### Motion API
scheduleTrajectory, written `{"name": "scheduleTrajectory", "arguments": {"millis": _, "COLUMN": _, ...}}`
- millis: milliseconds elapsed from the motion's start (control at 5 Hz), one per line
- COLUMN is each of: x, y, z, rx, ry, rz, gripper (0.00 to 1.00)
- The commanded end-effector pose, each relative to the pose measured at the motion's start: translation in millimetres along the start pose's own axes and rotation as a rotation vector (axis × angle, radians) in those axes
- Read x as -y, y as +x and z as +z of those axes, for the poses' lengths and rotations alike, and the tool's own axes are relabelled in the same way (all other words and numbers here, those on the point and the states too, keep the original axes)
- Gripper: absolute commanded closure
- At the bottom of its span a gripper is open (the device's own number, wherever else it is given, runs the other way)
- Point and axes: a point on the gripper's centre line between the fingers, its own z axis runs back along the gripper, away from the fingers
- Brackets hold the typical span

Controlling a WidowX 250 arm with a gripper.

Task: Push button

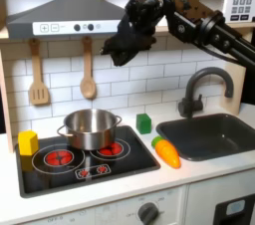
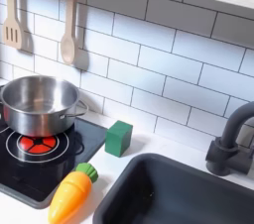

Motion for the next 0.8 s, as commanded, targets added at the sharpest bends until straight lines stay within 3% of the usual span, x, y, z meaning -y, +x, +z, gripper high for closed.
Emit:
{"name": "scheduleTrajectory", "arguments": {"millis": 0, "x": -4.7, "y": 18.6, "z": 0.6, "rx": 0.049, "ry": 0.005, "rz": 0.025, "gripper": 1.0}}
{"name": "scheduleTrajectory", "arguments": {"millis": 600, "x": -14.8, "y": 40.0, "z": -7.1, "rx": 0.098, "ry": 0.0, "rz": 0.052, "gripper": 1.0}}
